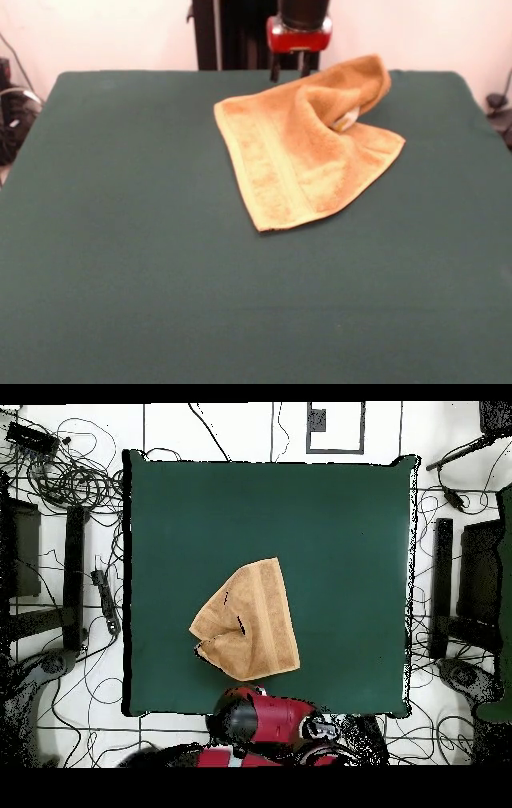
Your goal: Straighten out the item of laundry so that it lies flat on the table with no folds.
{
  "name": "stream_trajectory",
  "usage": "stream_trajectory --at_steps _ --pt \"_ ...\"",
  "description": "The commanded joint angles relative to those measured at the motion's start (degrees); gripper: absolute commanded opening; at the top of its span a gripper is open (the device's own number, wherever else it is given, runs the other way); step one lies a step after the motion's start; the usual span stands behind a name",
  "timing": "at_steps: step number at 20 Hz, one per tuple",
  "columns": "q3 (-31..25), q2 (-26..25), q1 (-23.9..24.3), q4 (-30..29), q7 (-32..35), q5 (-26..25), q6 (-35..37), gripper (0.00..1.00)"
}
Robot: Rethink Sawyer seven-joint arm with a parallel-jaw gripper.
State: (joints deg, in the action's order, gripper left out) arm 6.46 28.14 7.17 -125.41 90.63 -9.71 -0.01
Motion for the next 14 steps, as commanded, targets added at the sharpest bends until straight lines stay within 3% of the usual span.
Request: stream_trajectory --at_steps 1,6,14 --pt "-5.1 13.74 -2.05 0.27 10.05 4.56 10.44 1.0" --pt "-4.81 19.0 -2.26 1.94 8.75 5.71 19.2 1.0" --pt "-6.01 17.18 -1.18 3.69 8.7 5.34 18.76 1.0"
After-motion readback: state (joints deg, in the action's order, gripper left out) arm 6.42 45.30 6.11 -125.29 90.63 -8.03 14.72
